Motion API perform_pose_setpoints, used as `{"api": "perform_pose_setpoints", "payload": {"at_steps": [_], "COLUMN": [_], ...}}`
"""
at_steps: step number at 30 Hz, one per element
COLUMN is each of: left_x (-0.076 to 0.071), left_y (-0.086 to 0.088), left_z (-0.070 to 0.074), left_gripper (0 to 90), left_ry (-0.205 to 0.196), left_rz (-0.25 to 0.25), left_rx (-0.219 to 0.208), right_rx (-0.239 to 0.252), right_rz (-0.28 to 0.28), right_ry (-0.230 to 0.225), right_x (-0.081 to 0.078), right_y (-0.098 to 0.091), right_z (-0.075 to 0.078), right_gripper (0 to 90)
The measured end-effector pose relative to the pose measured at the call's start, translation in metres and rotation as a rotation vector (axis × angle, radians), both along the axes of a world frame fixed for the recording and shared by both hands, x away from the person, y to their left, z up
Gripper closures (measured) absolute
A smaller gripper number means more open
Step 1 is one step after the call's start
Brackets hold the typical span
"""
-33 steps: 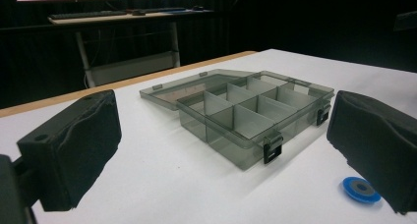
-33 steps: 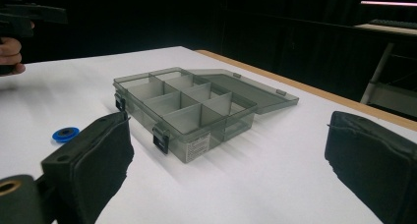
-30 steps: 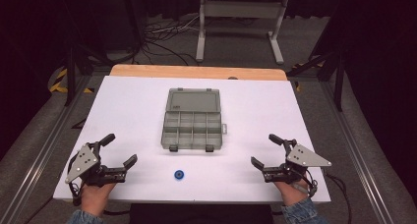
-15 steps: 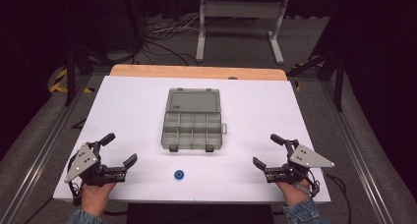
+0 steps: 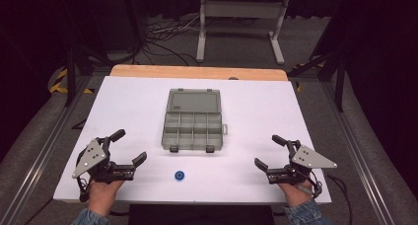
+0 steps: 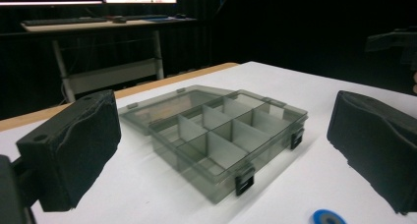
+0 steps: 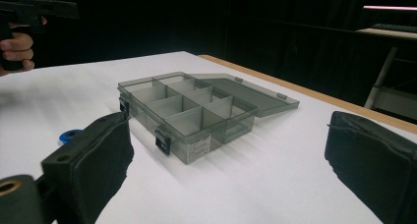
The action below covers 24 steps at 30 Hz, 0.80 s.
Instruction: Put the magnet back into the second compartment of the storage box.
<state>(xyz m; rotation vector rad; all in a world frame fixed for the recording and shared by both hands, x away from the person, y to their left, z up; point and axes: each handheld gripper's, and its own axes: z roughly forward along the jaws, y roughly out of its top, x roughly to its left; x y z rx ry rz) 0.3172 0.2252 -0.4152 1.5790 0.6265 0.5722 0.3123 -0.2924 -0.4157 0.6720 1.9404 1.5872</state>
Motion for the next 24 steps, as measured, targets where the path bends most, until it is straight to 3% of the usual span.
{"api": "perform_pose_setpoints", "payload": {"at_steps": [8, 18, 24], "left_x": [0.006, 0.013, 0.014], "left_y": [-0.025, -0.050, -0.064], "left_z": [0.013, 0.017, 0.017], "left_gripper": [0.6, 0.7, 0.7], "left_ry": [-0.006, -0.009, -0.009], "left_rz": [-0.060, -0.101, -0.129], "left_rx": [-0.011, -0.017, 0.010], "right_rx": [0.008, 0.011, 0.009], "right_rz": [0.003, 0.005, 0.006], "right_ry": [0.012, 0.020, 0.017], "right_x": [0.000, 0.001, 0.001], "right_y": [0.001, 0.000, 0.000], "right_z": [-0.001, -0.002, -0.002], "right_gripper": [4.4, 4.4, 4.4]}}
